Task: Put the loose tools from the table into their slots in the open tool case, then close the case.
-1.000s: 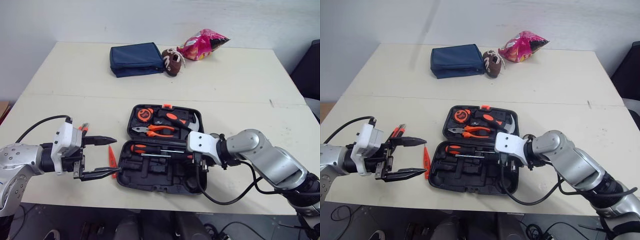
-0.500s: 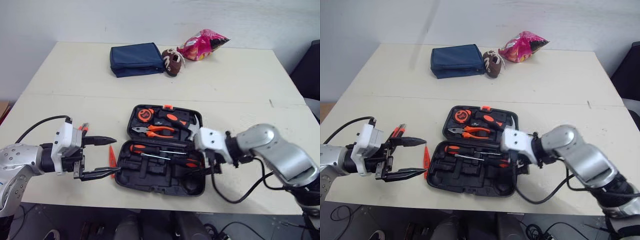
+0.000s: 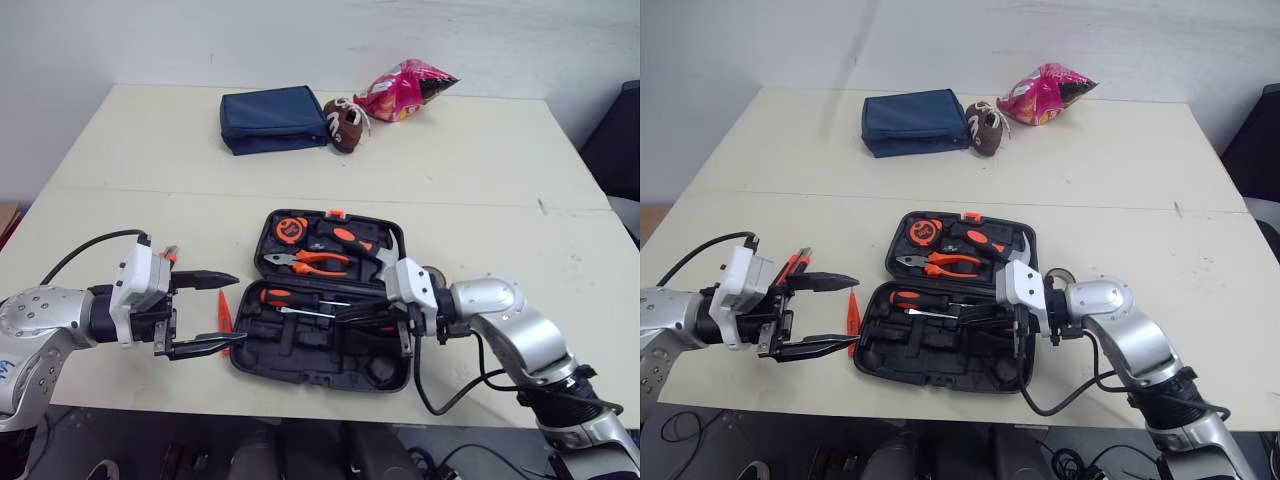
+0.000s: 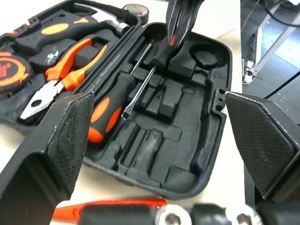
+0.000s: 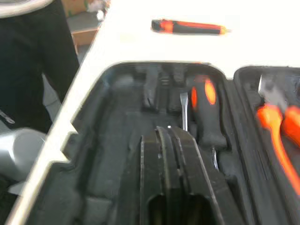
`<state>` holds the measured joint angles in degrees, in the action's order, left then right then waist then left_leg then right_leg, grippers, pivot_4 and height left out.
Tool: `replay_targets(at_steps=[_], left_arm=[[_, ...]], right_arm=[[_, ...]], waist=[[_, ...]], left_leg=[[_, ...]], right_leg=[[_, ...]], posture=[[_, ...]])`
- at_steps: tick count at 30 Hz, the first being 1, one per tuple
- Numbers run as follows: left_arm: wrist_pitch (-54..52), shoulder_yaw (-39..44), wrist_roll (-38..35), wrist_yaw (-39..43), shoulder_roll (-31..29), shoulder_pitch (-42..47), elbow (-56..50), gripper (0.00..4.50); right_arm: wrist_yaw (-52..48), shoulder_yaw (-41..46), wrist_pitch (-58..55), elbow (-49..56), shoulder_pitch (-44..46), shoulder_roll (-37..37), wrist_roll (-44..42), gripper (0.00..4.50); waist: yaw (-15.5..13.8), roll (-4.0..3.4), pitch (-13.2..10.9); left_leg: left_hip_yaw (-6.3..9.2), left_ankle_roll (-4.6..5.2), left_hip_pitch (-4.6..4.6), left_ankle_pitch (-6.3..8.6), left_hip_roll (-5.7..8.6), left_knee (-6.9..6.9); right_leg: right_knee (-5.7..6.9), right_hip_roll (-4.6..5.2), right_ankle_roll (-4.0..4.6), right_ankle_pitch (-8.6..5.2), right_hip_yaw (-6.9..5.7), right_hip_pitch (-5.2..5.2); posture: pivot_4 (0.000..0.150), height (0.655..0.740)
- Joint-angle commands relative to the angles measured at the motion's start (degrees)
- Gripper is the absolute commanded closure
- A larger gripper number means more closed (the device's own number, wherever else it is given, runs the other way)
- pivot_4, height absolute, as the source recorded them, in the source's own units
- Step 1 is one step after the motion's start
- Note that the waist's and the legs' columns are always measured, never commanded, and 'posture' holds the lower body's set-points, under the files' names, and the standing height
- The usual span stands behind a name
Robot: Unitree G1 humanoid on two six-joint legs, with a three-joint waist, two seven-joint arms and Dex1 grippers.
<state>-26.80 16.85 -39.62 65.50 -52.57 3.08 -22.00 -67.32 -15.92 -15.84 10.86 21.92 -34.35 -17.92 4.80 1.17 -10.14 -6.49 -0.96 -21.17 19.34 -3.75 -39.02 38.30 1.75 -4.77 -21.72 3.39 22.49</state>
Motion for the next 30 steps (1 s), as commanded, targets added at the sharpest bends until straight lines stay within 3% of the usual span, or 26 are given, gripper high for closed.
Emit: replay_targets(at_steps=[1, 11, 17, 20, 22, 25, 30], left_arm=[[0.54, -0.03, 0.07, 0.01, -0.12, 0.63, -1.07, 0.00], [0.55, 0.78, 0.08, 0.25, -0.04, -0.44, -1.44, 0.00], [0.61, 0.74, 0.10, -0.09, 0.10, -0.52, -1.57, 0.00], [0.40, 0.75, -0.03, -0.38, 0.12, -0.61, -1.88, 0.00], [0.35, 0.75, -0.07, -0.48, 0.11, -0.72, -2.01, 0.00], [0.88, 1.23, 0.30, -0.99, 0.34, -1.16, -2.03, 0.00], [2.60, 5.16, 1.74, -1.56, -0.20, -2.28, 1.35, 0.00]], right_arm=[[-0.02, -0.20, 3.70, -1.95, 0.15, 0.71, 1.75, 4.44], [2.55, -2.03, 2.15, -6.45, 0.07, 1.82, 6.42, 4.44], [6.27, -7.74, -9.64, -3.54, 1.06, 0.46, 11.75, 4.44], [8.96, -8.50, -15.78, -2.08, 1.77, 1.29, 11.93, 4.44], [9.32, -8.90, -17.50, -1.22, 2.15, 1.29, 11.42, 4.44], [5.81, -3.56, -13.88, 2.25, 2.25, 3.22, 3.32, 4.44], [-2.13, 10.38, -1.24, 4.71, -0.30, 2.67, -8.56, 4.44]], waist=[[0.10, -0.01, 0.00], [0.15, 0.01, 0.01], [0.25, 0.25, 0.18], [0.38, 0.57, 0.38], [0.38, 0.72, 0.47], [0.30, 0.84, 0.54], [-0.39, 0.54, 0.34]], left_leg=[[-0.02, 0.00, 0.00, 0.00, 0.00, 0.00], [-0.03, -0.03, 0.09, -0.02, -0.03, -0.06], [-0.01, -0.10, 0.25, -0.06, -0.04, -0.05], [-0.02, -0.15, 0.67, -0.06, -0.09, 0.05], [-0.01, -0.25, 1.40, 0.03, -0.15, 0.29], [0.03, -0.06, 2.20, 0.16, -0.13, 1.03], [0.08, -0.33, 1.39, 0.00, -0.07, 1.02]], right_leg=[[0.02, 0.01, 0.00, 0.00, 0.02, 0.02], [0.18, -0.02, 0.00, 0.00, 0.04, 0.00], [0.34, -0.03, 0.02, -0.01, 0.05, -0.07], [0.34, -0.06, 0.11, -0.05, 0.05, -0.41], [0.12, -0.09, 0.22, -0.11, 0.02, -1.18], [-0.45, -0.08, 0.37, -0.03, -0.07, -1.91], [-0.45, -0.10, 0.39, -0.04, -0.13, -1.17]], posture=[[0.150, 0.7400], [0.150, 0.7400], [0.150, 0.7400], [0.150, 0.7400], [0.150, 0.7400], [0.150, 0.7400], [0.150, 0.7400]])
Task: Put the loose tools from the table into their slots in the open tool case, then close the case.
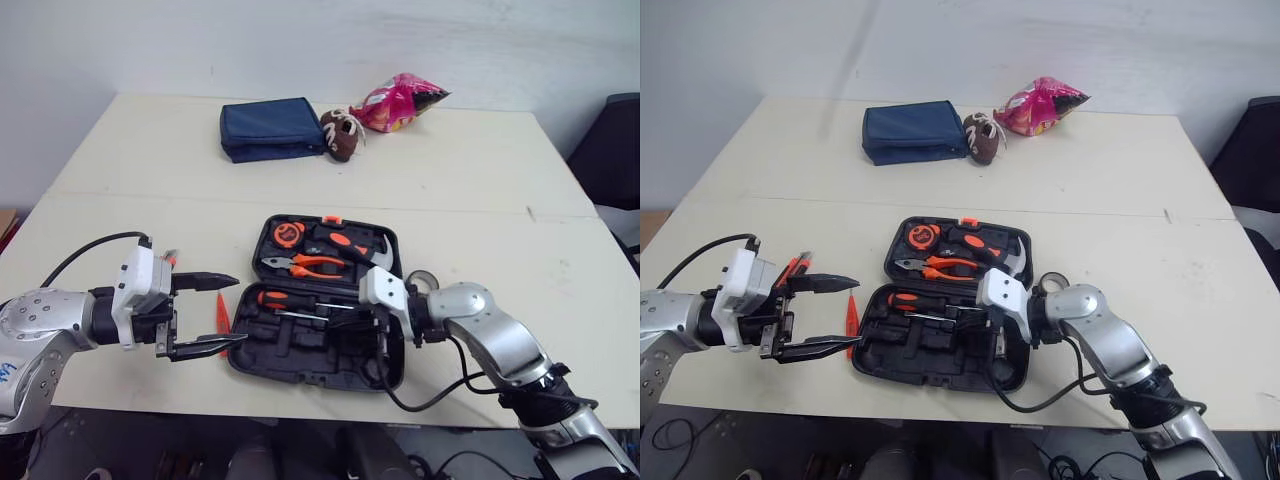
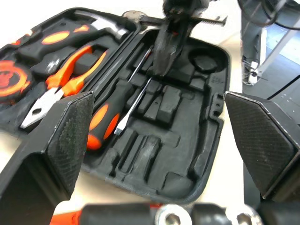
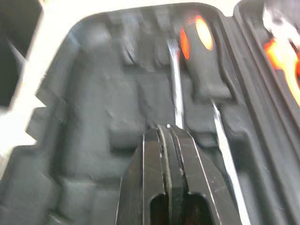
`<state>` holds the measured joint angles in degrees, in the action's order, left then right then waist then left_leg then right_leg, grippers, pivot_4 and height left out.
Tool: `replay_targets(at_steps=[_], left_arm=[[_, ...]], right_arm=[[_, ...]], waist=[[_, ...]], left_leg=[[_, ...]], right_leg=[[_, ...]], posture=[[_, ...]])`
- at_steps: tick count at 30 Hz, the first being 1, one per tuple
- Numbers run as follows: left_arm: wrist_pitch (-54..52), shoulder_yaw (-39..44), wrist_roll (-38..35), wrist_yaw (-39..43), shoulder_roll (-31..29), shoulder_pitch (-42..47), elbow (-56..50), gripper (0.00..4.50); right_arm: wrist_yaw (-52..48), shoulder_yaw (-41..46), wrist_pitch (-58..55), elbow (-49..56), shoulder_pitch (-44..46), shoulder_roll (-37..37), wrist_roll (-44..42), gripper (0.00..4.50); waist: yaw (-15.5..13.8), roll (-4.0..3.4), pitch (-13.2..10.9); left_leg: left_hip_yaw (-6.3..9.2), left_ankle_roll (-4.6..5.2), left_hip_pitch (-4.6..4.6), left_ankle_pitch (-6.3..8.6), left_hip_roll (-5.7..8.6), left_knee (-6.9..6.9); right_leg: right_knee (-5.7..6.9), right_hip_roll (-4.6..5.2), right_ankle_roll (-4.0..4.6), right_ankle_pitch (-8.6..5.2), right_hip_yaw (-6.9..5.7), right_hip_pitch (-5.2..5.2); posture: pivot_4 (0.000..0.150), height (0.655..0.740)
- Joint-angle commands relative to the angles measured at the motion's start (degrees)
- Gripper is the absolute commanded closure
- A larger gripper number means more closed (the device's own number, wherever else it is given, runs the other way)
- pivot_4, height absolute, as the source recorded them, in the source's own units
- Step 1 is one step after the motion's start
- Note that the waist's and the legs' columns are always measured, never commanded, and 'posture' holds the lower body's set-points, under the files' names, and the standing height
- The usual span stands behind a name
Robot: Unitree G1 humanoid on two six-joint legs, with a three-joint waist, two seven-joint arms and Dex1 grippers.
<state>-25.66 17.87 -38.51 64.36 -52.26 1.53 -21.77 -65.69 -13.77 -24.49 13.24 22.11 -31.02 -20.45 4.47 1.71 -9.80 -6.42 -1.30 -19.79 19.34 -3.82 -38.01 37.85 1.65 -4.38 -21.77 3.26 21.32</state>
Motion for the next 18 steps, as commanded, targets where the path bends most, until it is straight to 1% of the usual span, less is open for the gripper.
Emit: replay_targets(at_steps=[1, 2, 6, 8, 9, 12, 13, 14, 16, 18], left_arm=[[1.89, 5.45, 1.14, -0.47, -0.72, -1.28, 2.20, 0.00], [2.07, 6.86, 1.43, -0.49, -0.86, -1.75, 3.53, 0.00], [3.57, 13.95, 3.12, -0.27, -1.84, -4.49, 10.77, 0.00], [6.76, 20.32, 6.02, 0.43, -3.06, -7.81, 19.04, 0.00], [8.15, 22.36, 7.04, 0.83, -3.56, -8.96, 22.21, 0.00], [12.07, 29.07, 9.61, 1.12, -4.78, -13.45, 31.12, 0.00], [13.42, 30.73, 10.46, 0.97, -5.10, -14.58, 33.73, 0.00], [14.65, 32.05, 11.16, 0.87, -5.48, -15.37, 36.48, 0.00], [17.38, 34.51, 12.54, 0.11, -6.35, -16.39, 42.15, 0.00], [19.76, 36.23, 13.49, -0.94, -7.30, -16.69, 47.03, 0.00]], right_arm=[[-4.27, 10.87, 9.90, 2.34, -1.48, -1.38, -6.83, 4.44], [-5.00, 12.78, 9.89, 2.38, -2.25, -2.82, -7.78, 4.44], [-4.51, 22.40, -0.03, 4.21, -5.70, -9.89, -17.02, 4.44], [-6.11, 29.21, 7.42, 0.87, -12.08, -14.31, -12.16, 3.86], [-6.35, 31.34, 10.64, -0.57, -14.30, -15.61, -10.02, 3.68], [-7.66, 39.27, 17.08, -8.39, -21.01, -18.86, -7.76, 2.20], [-8.04, 41.22, 19.20, -11.25, -22.85, -19.68, -6.90, 1.65], [-8.46, 42.81, 22.20, -14.22, -24.10, -20.10, -6.02, 1.06], [-8.61, 46.10, 26.77, -21.40, -25.99, -21.21, -4.73, 0.13], [-8.62, 48.29, 30.50, -28.29, -27.62, -22.66, -3.25, 0.05]], waist=[[-0.06, 0.00, 0.00], [-0.06, 0.00, 0.00], [-0.01, -0.03, -0.03], [0.06, -0.01, -0.03], [0.05, -0.01, -0.03], [0.25, -0.01, -0.06], [0.25, -0.01, -0.07], [0.26, -0.01, -0.07], [0.23, 0.03, -0.09], [0.25, 0.10, -0.12]], left_leg=[[0.01, 0.01, -0.26, -0.02, -0.01, -0.10], [0.03, 0.01, -0.43, -0.05, -0.04, -0.18], [0.01, 0.14, -0.48, 0.02, -0.02, -0.13], [0.01, 0.17, -0.48, 0.04, -0.02, -0.07], [0.02, 0.16, -0.50, 0.04, -0.03, -0.05], [-0.03, 0.14, -0.42, 0.06, -0.02, 0.09], [-0.07, 0.17, -0.41, 0.07, -0.02, 0.09], [-0.14, 0.21, -0.40, 0.09, 0.00, 0.07], [-0.16, 0.31, -0.33, 0.15, 0.02, 0.07], [-0.17, 0.39, -0.30, 0.20, 0.03, 0.07]], right_leg=[[0.02, -0.01, -0.01, 0.01, 0.00, 0.24], [0.00, -0.03, -0.02, 0.01, -0.02, 0.38], [-0.12, 0.06, -0.04, 0.00, -0.02, 0.34], [-0.24, 0.09, -0.04, 0.00, -0.02, 0.35], [-0.29, 0.06, -0.05, 0.00, -0.04, 0.36], [-0.45, 0.04, -0.04, -0.01, -0.03, 0.29], [-0.45, 0.04, -0.04, -0.01, -0.01, 0.28], [-0.45, 0.08, -0.04, -0.01, 0.02, 0.28], [-0.44, 0.13, -0.05, -0.01, 0.03, 0.22], [-0.42, 0.15, -0.07, 0.01, 0.02, 0.20]], posture=[[0.150, 0.7400], [0.150, 0.7400], [0.150, 0.7400], [0.150, 0.7400], [0.150, 0.7400], [0.150, 0.7400], [0.150, 0.7400], [0.150, 0.7400], [0.150, 0.7400], [0.150, 0.7400]])
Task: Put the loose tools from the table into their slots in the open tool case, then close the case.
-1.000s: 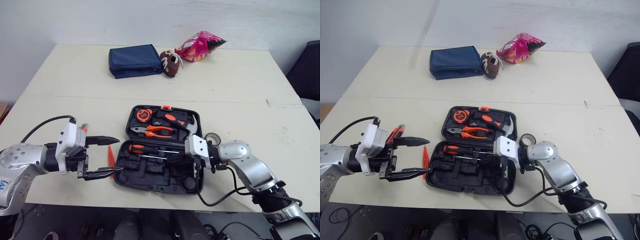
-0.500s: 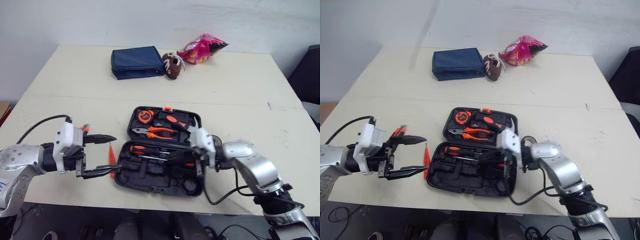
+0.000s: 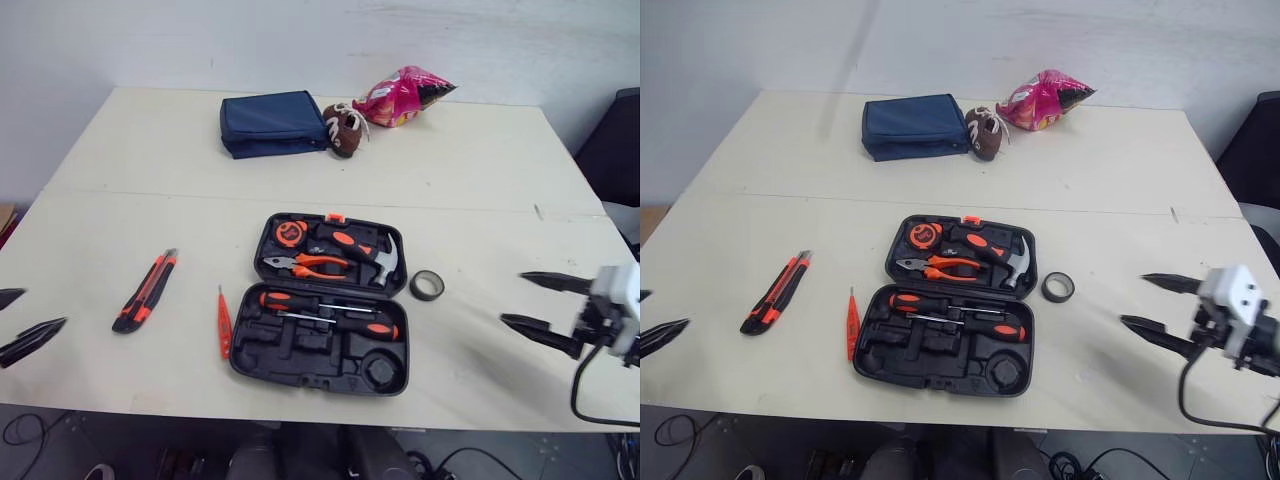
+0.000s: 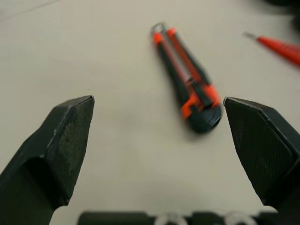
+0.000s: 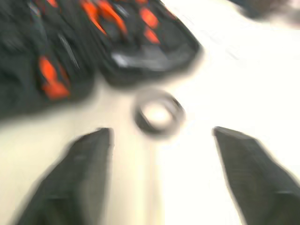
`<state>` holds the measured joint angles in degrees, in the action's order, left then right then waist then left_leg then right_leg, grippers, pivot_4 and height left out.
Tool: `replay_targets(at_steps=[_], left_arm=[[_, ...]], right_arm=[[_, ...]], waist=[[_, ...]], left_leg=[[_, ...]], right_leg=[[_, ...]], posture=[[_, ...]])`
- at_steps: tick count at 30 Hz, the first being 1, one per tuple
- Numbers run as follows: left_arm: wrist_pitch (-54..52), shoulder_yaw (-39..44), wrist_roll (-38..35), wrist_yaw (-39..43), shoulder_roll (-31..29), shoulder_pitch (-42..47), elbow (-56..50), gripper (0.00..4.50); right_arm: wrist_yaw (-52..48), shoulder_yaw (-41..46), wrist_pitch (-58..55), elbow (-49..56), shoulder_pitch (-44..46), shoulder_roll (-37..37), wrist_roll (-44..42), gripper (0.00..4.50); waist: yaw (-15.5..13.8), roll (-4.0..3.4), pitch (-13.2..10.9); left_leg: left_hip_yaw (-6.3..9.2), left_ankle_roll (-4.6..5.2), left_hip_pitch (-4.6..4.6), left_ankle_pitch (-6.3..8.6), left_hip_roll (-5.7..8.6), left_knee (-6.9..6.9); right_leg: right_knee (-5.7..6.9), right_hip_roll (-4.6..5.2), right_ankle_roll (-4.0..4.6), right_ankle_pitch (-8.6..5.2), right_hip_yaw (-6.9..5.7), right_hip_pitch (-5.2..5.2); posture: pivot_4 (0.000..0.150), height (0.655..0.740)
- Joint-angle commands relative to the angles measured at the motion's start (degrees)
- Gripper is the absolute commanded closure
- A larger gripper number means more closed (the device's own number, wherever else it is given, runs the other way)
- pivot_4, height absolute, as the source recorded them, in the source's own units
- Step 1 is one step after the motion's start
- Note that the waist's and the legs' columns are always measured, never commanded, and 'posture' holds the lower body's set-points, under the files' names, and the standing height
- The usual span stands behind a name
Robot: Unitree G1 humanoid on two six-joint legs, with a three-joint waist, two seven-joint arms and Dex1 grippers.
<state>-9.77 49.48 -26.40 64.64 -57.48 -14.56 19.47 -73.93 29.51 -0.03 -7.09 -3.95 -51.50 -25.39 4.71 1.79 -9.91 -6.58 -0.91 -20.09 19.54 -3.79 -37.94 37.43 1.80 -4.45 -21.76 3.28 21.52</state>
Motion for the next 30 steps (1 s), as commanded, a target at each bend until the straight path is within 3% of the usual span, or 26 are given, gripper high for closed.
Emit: replay_targets(at_steps=[1, 6, 17, 24, 30], left_arm=[[4.69, 5.12, 1.60, -1.42, -2.48, -0.64, 7.53, 0.00], [2.94, 5.81, 0.62, -3.02, -2.15, -0.88, 7.27, 0.00], [-22.23, 1.13, -10.68, -17.39, 8.86, -6.90, -45.83, 0.00], [-34.74, -8.07, -15.52, -29.53, 15.56, -10.65, -63.94, 0.00], [-37.91, -17.85, -11.78, -37.49, 20.59, -15.03, -71.67, 0.00]], right_arm=[[-0.57, 5.52, 8.57, -10.85, -2.03, -2.80, 2.62, 0.05], [-1.60, 4.68, 14.19, -15.27, -1.76, -3.25, 2.86, 0.05], [0.45, -9.23, 3.23, 10.78, 3.22, 6.30, -7.42, 0.05], [-1.50, -12.82, 0.07, 12.89, 7.00, 8.11, -10.50, 0.05], [-3.11, -14.67, -0.28, 11.27, 9.46, 8.36, -10.09, 0.05]], waist=[[0.02, 0.03, -0.02], [0.03, -0.01, -0.04], [-0.28, -0.07, -0.09], [-0.62, -0.10, -0.12], [-0.50, -0.06, -0.17]], left_leg=[[0.00, 0.06, 0.01, 0.03, 0.00, 0.00], [0.00, 0.12, 0.15, 0.07, 0.00, 0.03], [0.06, -0.22, 0.07, -0.10, -0.02, 0.10], [0.15, -0.21, 0.00, -0.10, 0.01, -0.02], [0.15, -0.22, 0.01, -0.11, -0.01, -0.08]], right_leg=[[0.02, 0.02, 0.00, 0.01, 0.00, 0.00], [0.20, 0.07, 0.00, 0.01, -0.01, -0.05], [0.25, 0.03, -0.01, 0.01, 0.00, -0.01], [0.13, 0.00, -0.05, 0.03, -0.01, -0.07], [0.11, -0.10, -0.06, 0.03, 0.04, -0.11]], posture=[[0.150, 0.7400], [0.150, 0.7400], [0.150, 0.7400], [0.150, 0.7400], [0.150, 0.7400]])
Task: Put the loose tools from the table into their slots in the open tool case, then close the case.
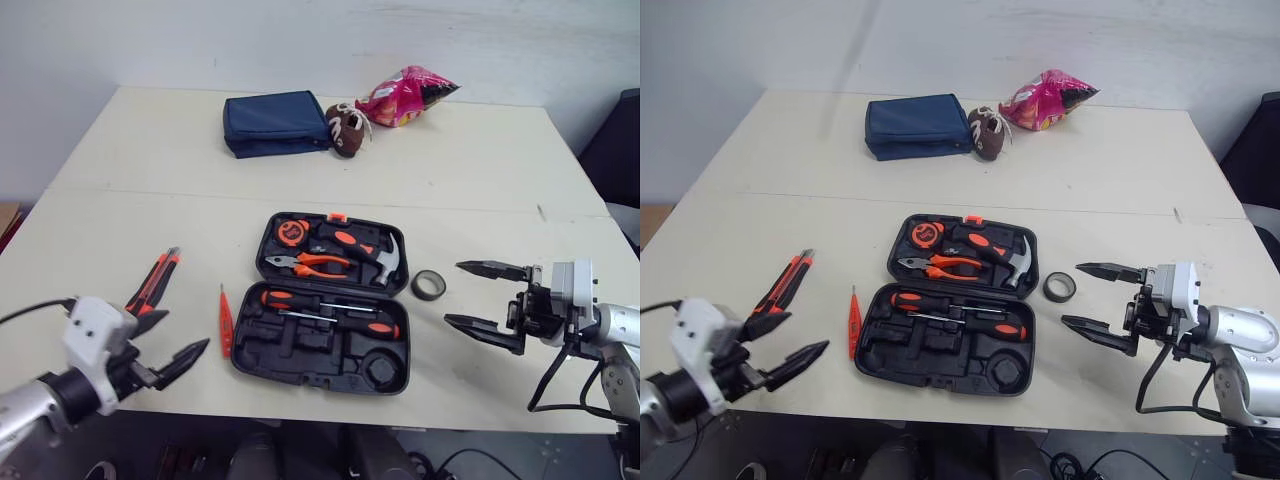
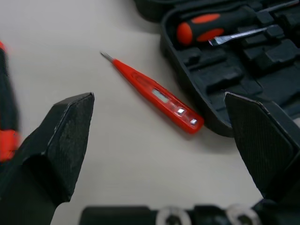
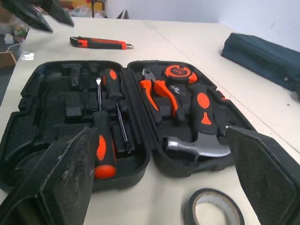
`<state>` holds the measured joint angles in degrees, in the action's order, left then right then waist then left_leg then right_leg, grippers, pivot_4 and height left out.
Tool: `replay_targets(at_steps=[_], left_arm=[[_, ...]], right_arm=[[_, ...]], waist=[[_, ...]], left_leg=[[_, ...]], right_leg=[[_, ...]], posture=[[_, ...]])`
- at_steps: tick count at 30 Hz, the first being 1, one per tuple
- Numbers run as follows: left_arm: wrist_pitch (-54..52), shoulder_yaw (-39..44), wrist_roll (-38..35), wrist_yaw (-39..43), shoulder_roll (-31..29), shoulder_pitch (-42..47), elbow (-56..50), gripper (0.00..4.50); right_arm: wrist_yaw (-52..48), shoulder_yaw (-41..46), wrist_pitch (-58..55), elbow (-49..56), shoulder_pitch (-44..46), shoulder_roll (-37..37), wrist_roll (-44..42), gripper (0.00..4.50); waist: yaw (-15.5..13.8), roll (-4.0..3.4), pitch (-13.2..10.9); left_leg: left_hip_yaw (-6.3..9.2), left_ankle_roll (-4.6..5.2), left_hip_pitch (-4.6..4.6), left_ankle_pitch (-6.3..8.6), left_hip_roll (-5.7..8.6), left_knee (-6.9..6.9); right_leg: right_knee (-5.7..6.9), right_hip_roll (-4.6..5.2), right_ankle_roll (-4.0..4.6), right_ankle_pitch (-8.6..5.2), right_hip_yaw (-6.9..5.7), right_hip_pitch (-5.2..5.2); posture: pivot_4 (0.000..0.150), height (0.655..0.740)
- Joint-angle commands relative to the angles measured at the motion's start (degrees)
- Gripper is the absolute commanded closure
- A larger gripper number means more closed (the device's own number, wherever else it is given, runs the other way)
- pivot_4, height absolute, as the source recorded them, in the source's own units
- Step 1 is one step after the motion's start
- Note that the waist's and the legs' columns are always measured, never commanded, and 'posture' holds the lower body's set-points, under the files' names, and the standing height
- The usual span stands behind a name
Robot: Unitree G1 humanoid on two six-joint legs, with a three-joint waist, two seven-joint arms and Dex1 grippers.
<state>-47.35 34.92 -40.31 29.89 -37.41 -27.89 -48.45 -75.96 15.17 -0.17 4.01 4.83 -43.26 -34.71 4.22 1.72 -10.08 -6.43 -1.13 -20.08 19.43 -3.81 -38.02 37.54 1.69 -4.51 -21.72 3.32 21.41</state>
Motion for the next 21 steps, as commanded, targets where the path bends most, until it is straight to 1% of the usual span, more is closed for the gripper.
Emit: replay_targets(at_steps=[1, 4, 5, 6, 8, 12, 15, 18, 21], left_arm=[[0.11, -5.01, 3.82, -3.19, 0.26, -2.35, -4.20, 0.00], [0.46, -8.42, 6.41, -5.45, 1.32, -3.21, -4.57, 0.00], [0.89, -9.78, 7.78, -6.28, 1.56, -3.28, -4.53, 0.00], [1.94, -12.02, 10.64, -6.65, 0.59, -3.74, -4.08, 0.00], [2.76, -14.60, 13.03, -8.05, 1.30, -3.53, -3.02, 0.00], [5.30, -18.59, 19.46, -8.41, -0.72, -3.17, -0.51, 0.00], [6.46, -19.37, 20.73, -9.26, 0.93, -1.84, 0.75, 0.00], [7.48, -21.15, 23.06, -9.01, 0.61, -0.90, 1.72, 0.00], [7.01, -22.55, 21.21, -9.11, 3.26, 2.02, 2.06, 0.00]], right_arm=[[-1.05, -0.53, -0.24, 0.17, 0.94, 0.26, -0.75, 0.05], [-0.99, -0.99, -0.49, 0.32, 1.35, 0.46, -0.95, 0.05], [-0.87, -1.02, -0.66, 0.44, 1.51, 0.58, -1.01, 0.05], [-0.78, -1.12, -0.89, 0.39, 1.96, 0.70, -1.03, 0.05], [-0.70, -1.39, -1.29, 0.32, 2.64, 0.90, -0.95, 0.05], [-0.64, -1.46, -1.47, 0.38, 3.16, 1.44, -0.82, 0.05], [-0.36, -1.29, -1.64, 0.84, 2.93, 1.73, -0.93, 0.05], [-0.35, -1.19, -1.68, 0.96, 2.72, 1.86, -0.92, 0.05], [-0.07, -1.14, -1.78, 1.47, 2.25, 2.05, -0.97, 0.05]], waist=[[-0.04, 0.00, 0.00], [-0.18, -0.02, -0.01], [-0.31, -0.03, -0.02], [-0.39, -0.03, -0.02], [-0.62, -0.06, -0.04], [-1.03, -0.07, -0.04], [-1.12, -0.08, -0.05], [-1.24, -0.08, -0.05], [-1.22, -0.09, -0.05]], left_leg=[[0.00, 0.00, 0.00, 0.00, 0.00, -0.01], [0.00, -0.03, 0.00, -0.02, 0.00, -0.02], [0.00, -0.03, 0.00, -0.02, 0.01, -0.03], [-0.01, -0.03, 0.00, -0.02, 0.01, -0.04], [-0.02, -0.03, 0.01, -0.02, 0.00, -0.06], [-0.07, -0.02, 0.01, -0.03, 0.00, -0.06], [-0.07, -0.02, 0.00, -0.02, -0.01, -0.06], [-0.09, 0.02, -0.01, -0.01, 0.00, -0.06], [-0.09, 0.02, 0.00, -0.01, 0.01, -0.06]], right_leg=[[0.00, -0.01, 0.00, 0.00, 0.01, 0.00], [-0.02, -0.05, 0.00, 0.00, 0.03, -0.02], [-0.02, -0.05, 0.00, 0.00, 0.04, -0.03], [-0.02, -0.05, 0.00, 0.00, 0.04, -0.03], [-0.05, -0.07, 0.00, 0.00, 0.06, -0.03], [-0.07, -0.08, 0.00, 0.00, 0.09, -0.03], [-0.09, -0.08, 0.00, 0.00, 0.09, -0.02], [-0.11, -0.03, 0.00, 0.00, 0.09, -0.03], [-0.10, -0.02, 0.00, 0.00, 0.09, -0.04]], posture=[[0.150, 0.7400], [0.150, 0.7400], [0.150, 0.7400], [0.150, 0.7400], [0.150, 0.7400], [0.150, 0.7400], [0.150, 0.7400], [0.150, 0.7400], [0.150, 0.7400]])
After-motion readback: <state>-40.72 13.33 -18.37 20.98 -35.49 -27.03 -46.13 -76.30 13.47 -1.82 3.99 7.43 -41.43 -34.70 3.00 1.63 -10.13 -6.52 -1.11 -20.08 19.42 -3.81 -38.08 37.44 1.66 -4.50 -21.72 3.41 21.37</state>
